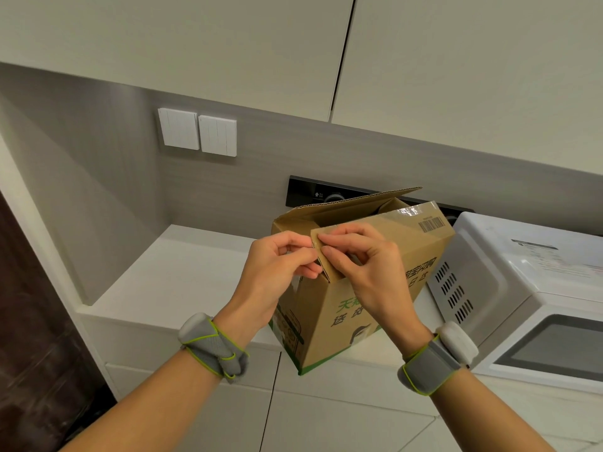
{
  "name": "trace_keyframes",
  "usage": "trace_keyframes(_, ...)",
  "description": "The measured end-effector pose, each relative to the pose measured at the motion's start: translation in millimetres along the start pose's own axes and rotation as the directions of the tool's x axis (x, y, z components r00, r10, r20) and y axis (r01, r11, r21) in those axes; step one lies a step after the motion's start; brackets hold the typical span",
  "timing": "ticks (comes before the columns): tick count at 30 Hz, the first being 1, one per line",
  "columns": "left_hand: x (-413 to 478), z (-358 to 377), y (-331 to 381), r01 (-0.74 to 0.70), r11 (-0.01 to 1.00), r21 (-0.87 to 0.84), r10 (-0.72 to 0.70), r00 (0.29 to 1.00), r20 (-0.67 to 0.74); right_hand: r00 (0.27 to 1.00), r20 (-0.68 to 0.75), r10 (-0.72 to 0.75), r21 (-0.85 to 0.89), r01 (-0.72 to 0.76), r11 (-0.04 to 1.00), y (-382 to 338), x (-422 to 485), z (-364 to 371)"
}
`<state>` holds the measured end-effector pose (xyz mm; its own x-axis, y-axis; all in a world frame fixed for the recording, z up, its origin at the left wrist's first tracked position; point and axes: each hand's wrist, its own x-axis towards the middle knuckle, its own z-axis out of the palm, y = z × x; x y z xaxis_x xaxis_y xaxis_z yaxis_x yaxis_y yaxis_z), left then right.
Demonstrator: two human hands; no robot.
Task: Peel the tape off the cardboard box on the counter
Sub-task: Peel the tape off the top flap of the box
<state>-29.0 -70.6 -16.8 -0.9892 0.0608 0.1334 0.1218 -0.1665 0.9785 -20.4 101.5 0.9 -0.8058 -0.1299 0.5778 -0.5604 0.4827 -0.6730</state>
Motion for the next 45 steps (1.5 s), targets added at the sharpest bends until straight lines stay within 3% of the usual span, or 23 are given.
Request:
trace_keyframes(16,4,4,-6,-0.03,0.997,0.065,0.034,0.997,-0.063,1.0,0.018,0.01,-0.048,-0.009,0.999,1,-2,4)
trace_keyframes(22,7,1,2,-0.041,0.991,0.129,0.039,0.999,0.016,0.995,0.094,0.021,-0.25,0.003,0.968,8,10,-7)
trace_keyframes(26,8,0,9,-0.09,0.939,0.331,0.072,0.995,0.067,0.97,0.177,0.169,-0.349,-0.099,0.932,24,23,-32)
trace_keyframes(31,19,-20,29,-0.157,0.915,0.372,0.135,0.987,0.085,0.969,0.052,0.24,-0.471,-0.188,0.862,53,38,-81)
trace_keyframes(35,36,-55,34,-0.15,0.888,0.435,0.163,0.987,0.008,0.962,-0.028,0.273,-0.537,-0.245,0.807,70,45,-111)
trace_keyframes(37,49,-72,36,-0.122,0.885,0.45,0.165,0.985,-0.057,0.957,-0.06,0.285,-0.456,-0.28,0.844,70,45,-123)
trace_keyframes(40,72,-96,38,-0.091,0.88,0.465,0.191,0.966,-0.173,0.945,-0.054,0.322,-0.124,-0.326,0.937,64,42,-129)
trace_keyframes(43,85,-111,37,-0.067,0.855,0.515,0.255,0.918,-0.304,0.941,-0.073,0.331,0.122,-0.321,0.939,63,32,-115)
trace_keyframes(45,85,-109,37,-0.032,0.783,0.622,0.311,0.886,-0.345,0.93,-0.069,0.362,0.236,-0.337,0.911,62,24,-101)
